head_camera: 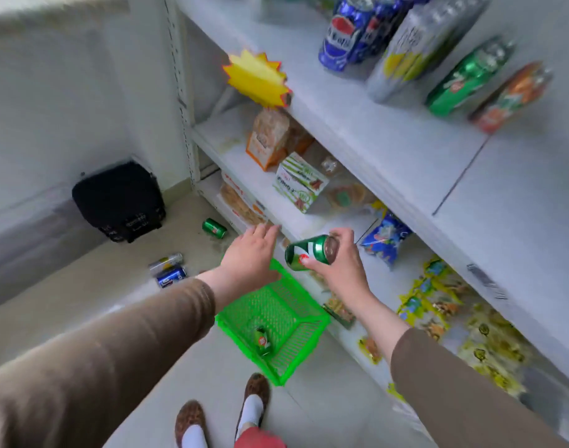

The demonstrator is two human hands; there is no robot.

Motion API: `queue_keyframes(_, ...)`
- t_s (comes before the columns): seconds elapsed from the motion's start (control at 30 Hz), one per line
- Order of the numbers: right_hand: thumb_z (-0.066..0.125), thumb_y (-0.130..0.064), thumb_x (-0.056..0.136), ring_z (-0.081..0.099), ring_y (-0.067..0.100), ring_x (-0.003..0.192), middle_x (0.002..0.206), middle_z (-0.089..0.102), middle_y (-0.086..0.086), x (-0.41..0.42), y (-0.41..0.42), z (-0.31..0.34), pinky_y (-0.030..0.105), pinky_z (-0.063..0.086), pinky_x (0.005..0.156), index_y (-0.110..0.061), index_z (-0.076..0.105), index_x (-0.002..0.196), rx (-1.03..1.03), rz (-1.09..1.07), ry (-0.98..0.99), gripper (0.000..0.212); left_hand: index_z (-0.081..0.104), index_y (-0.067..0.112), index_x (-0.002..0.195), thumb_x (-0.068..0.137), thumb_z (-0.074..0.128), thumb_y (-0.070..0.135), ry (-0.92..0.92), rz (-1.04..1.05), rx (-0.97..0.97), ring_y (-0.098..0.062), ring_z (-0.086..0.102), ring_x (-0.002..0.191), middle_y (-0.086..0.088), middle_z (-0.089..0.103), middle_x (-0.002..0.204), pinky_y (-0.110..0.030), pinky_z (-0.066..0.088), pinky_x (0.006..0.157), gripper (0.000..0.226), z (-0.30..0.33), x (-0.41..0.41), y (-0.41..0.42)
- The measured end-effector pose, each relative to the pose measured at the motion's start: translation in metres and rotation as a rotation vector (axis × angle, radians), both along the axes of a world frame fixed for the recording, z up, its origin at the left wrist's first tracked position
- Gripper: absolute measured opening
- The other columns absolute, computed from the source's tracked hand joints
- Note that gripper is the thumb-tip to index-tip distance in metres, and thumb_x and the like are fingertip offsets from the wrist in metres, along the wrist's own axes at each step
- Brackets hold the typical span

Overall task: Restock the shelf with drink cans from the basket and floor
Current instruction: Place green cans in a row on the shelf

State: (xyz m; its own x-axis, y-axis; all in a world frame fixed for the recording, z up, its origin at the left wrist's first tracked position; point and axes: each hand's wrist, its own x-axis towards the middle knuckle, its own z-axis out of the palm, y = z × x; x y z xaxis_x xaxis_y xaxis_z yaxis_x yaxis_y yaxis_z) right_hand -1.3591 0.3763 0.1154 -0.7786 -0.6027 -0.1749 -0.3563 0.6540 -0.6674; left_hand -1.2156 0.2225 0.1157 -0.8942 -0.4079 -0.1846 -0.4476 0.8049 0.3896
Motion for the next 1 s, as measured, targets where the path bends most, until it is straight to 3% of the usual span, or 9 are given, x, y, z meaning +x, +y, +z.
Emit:
queue_keyframes(0.2,0.09,-0.035,0.066,0.053,0.015,0.108,0.113,0.057,-0.007,-0.009,-0.012,0.14,0.03,0.042,0.088,-0.038,0.048,0.115,-0.167,0.086,0.183,0.065,0.021,0.012,0.152,0.07,0.079,0.05,0.191,-0.069,-0.097,-0.031,0.034,0.135,-0.011,0.033,0.148,-0.045,0.036,0.109,0.107,0.118,-0.022,-0.012)
queue_keyframes(0.3,0.09,-0.035,0.066,0.057,0.015,0.11,0.115,0.061,-0.011,-0.031,-0.021,0.187,0.036,0.047,0.095,-0.042,0.049,0.116,-0.236,0.072,0.229,0.065,0.021,0.013,0.152,0.071,0.079,0.049,0.258,-0.089,-0.127,-0.032,0.033,0.135,-0.01,0.032,0.149,-0.042,0.035,0.11,0.106,0.155,-0.049,-0.021)
queue_keyframes(0.43,0.087,-0.037,0.07,0.058,0.01,0.11,0.121,0.061,-0.014,-0.074,-0.037,0.227,0.033,0.047,0.094,-0.038,0.05,0.124,-0.274,-0.015,0.236,0.066,0.02,0.014,0.152,0.072,0.078,0.048,0.288,-0.106,-0.158,-0.031,0.033,0.135,-0.01,0.033,0.149,-0.043,0.035,0.11,0.104,0.19,-0.094,-0.034)
queue_keyframes(0.57,0.086,-0.037,0.073,0.051,0.013,0.108,0.119,0.051,-0.013,-0.125,-0.052,0.239,0.033,0.042,0.09,-0.031,0.04,0.135,-0.17,-0.073,0.214,0.076,0.017,0.015,0.153,0.074,0.077,0.048,0.266,-0.116,-0.174,-0.03,0.031,0.136,-0.009,0.031,0.15,-0.042,0.035,0.111,0.104,0.204,-0.138,-0.04)
queue_keyframes(0.73,0.087,-0.032,0.072,0.056,0.024,0.109,0.116,0.054,-0.007,-0.177,-0.059,0.224,0.038,0.047,0.092,-0.024,0.042,0.128,-0.096,-0.126,0.199,0.072,0.015,0.015,0.154,0.076,0.076,0.049,0.238,-0.12,-0.171,-0.029,0.03,0.137,-0.009,0.029,0.152,-0.041,0.034,0.112,0.105,0.198,-0.175,-0.039)
queue_keyframes(0.9,0.082,-0.019,0.078,0.048,0.02,0.129,0.142,0.048,-0.002,-0.207,-0.06,0.21,0.034,0.04,0.105,-0.029,0.041,0.142,-0.167,-0.11,0.225,0.076,0.012,0.016,0.155,0.078,0.074,0.049,0.196,-0.143,-0.162,-0.028,0.028,0.139,-0.009,0.027,0.154,-0.04,0.032,0.114,0.104,0.192,-0.197,-0.04)
queue_keyframes(1.0,0.078,-0.016,0.083,0.042,0.016,0.136,0.153,0.039,-0.002,-0.208,-0.059,0.201,0.034,0.037,0.111,-0.033,0.028,0.151,-0.248,-0.171,0.172,0.087,0.011,0.017,0.155,0.08,0.074,0.048,0.183,-0.155,-0.158,-0.029,0.027,0.141,-0.009,0.026,0.156,-0.039,0.032,0.115,0.102,0.191,-0.209,-0.044)
